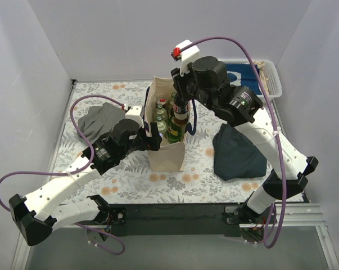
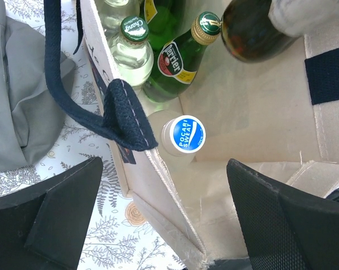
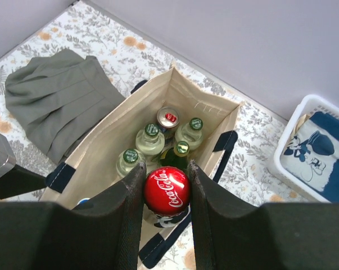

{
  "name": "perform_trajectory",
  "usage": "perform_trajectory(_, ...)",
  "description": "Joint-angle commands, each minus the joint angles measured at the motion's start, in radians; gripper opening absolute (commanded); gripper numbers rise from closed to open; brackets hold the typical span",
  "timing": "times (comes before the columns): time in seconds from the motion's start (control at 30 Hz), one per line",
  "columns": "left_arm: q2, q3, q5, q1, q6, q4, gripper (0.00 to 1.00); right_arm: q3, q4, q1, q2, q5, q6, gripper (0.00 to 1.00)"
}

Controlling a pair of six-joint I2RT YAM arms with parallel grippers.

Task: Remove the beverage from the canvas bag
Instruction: Take out the drink from the canvas bag.

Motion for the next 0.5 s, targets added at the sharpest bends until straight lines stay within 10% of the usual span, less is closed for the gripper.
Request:
perform_trajectory(0.0, 0.003, 0.037, -0.003, -0.003, 0.018, 0.002, 0.91, 0.097, 0.251, -0.001, -0.076, 0.062, -0.053, 0.01)
perform_trajectory(0.47, 0.006, 0.034, -0.006, -0.003, 0.021, 0.006, 0.91, 0.107, 0.363, -0.001, -0.071, 0.128, -0.113, 0.01)
